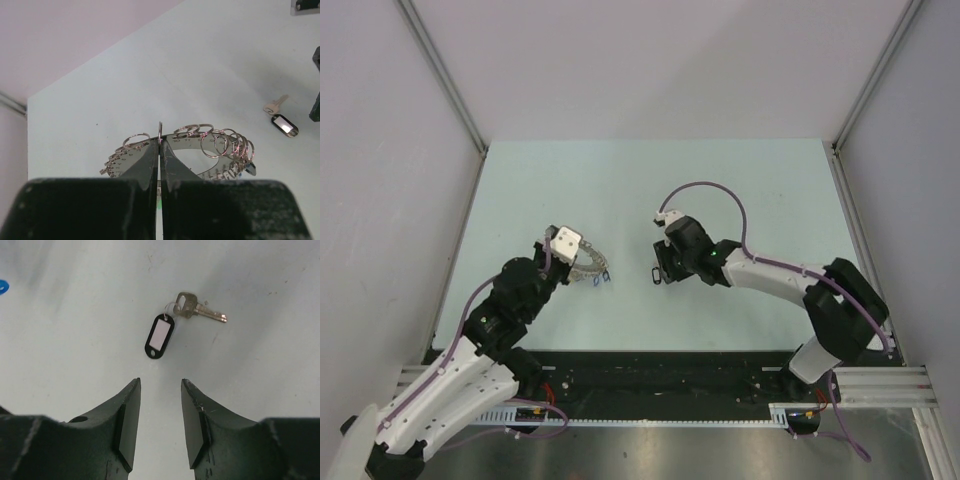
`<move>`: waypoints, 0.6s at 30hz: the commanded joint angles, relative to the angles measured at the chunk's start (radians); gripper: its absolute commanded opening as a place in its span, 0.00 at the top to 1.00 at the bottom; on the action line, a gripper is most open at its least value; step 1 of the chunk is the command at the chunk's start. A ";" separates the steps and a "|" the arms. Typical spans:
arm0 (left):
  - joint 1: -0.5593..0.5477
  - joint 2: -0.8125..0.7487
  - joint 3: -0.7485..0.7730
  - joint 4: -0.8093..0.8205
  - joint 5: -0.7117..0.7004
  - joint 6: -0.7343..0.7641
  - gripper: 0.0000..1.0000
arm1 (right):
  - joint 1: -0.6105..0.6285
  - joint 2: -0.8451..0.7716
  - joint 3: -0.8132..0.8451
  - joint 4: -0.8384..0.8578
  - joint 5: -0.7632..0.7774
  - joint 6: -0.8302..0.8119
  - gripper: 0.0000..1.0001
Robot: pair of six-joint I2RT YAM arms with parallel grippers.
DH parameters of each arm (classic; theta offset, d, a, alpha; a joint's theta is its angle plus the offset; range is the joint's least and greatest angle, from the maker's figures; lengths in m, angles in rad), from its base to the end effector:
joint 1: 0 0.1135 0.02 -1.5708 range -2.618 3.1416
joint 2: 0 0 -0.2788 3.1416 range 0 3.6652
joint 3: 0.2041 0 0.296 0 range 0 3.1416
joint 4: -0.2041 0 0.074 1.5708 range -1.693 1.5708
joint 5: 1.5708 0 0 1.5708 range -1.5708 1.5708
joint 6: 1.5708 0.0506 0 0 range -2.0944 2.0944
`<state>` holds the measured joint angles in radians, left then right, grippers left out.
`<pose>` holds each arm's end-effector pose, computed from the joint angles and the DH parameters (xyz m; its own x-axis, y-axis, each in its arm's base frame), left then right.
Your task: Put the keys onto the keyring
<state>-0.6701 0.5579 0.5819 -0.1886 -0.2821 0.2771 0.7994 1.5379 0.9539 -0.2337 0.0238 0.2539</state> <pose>0.1598 -0.1087 0.3079 -0.0192 0.3505 -0.9364 0.4019 0.8603 0.3138 0.2595 0.2651 0.1915 -0.6695 -0.3283 -0.6663 -0.5550 0.8173 0.1550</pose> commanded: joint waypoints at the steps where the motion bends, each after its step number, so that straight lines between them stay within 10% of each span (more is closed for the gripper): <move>1: 0.009 -0.023 -0.004 0.130 -0.089 -0.033 1.00 | 0.015 0.112 0.091 0.063 0.090 0.099 0.58; 14: 0.012 -0.069 -0.024 0.155 -0.077 -0.036 0.99 | 0.066 0.286 0.132 0.139 0.162 0.128 0.55; 18: 0.012 -0.072 -0.024 0.155 -0.072 -0.036 1.00 | 0.087 0.329 0.164 0.091 0.194 0.099 0.68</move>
<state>-0.6651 0.5026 0.5518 -0.1345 -0.3374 0.2604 0.8673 1.8263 1.0649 -0.1413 0.1570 0.3687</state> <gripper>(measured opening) 0.007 0.413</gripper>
